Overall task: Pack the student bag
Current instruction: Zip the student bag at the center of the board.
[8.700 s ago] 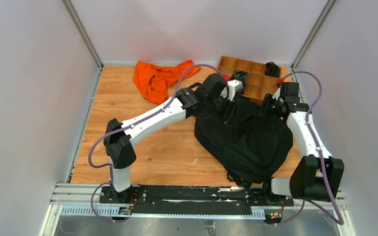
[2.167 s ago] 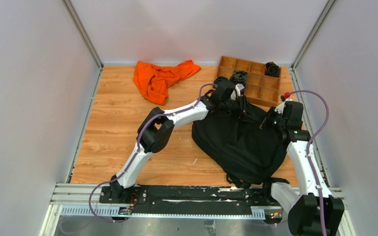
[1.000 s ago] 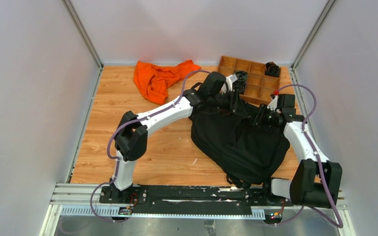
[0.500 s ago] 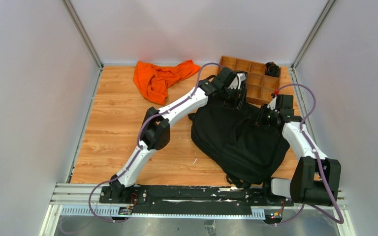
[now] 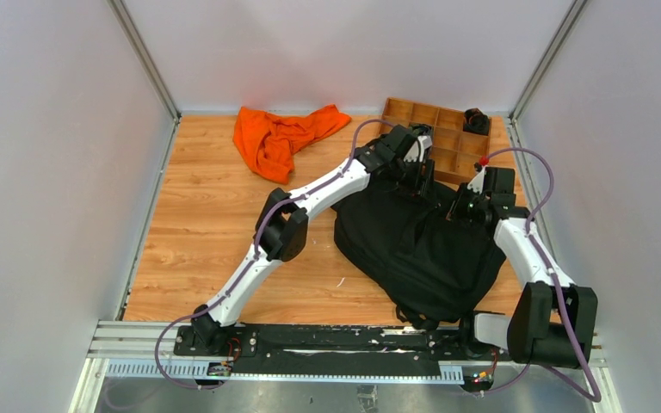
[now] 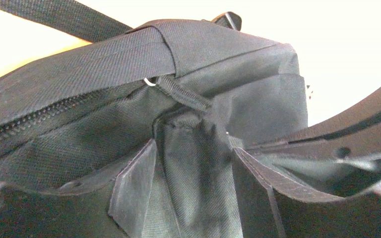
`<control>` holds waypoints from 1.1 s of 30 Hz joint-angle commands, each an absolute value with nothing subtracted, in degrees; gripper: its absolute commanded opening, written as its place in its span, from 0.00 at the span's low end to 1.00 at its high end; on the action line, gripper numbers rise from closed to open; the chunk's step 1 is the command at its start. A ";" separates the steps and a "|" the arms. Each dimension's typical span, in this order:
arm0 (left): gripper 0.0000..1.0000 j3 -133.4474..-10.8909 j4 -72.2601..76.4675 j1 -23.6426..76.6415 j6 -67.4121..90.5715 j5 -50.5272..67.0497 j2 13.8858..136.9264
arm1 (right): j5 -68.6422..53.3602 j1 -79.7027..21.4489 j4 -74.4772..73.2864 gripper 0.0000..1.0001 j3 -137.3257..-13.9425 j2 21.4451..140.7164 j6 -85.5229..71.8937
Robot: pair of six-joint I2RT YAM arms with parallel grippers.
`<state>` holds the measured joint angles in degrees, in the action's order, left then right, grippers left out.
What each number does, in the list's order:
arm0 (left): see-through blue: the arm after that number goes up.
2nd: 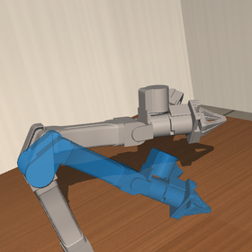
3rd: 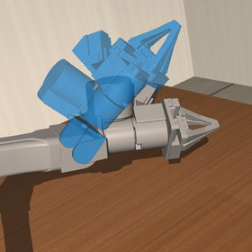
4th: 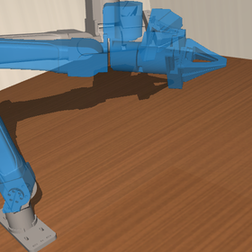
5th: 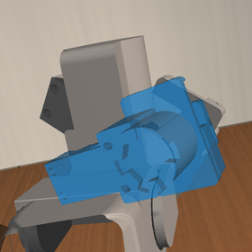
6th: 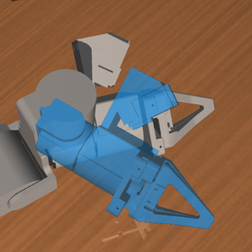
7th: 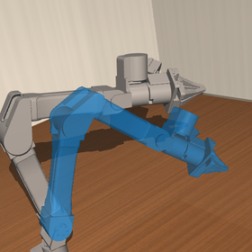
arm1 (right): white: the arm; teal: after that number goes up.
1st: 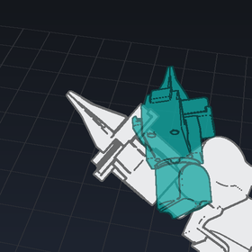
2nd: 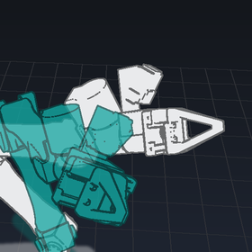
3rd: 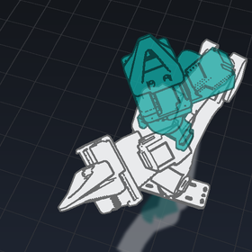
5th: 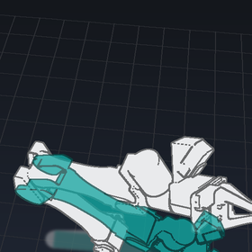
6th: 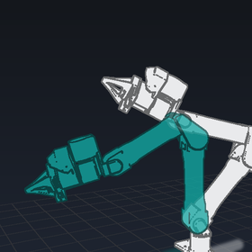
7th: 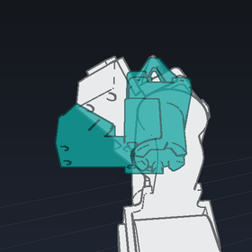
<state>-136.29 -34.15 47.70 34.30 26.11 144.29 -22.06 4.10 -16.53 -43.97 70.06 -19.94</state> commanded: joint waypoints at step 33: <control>0.00 -124.40 -5.46 49.31 57.01 27.37 139.48 | -27.01 -8.17 -28.21 0.00 -36.31 51.86 -21.84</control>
<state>-123.61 -13.37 48.45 54.41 32.05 141.80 -19.59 -4.82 -20.64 -37.32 54.83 -20.60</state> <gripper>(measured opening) 0.018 0.012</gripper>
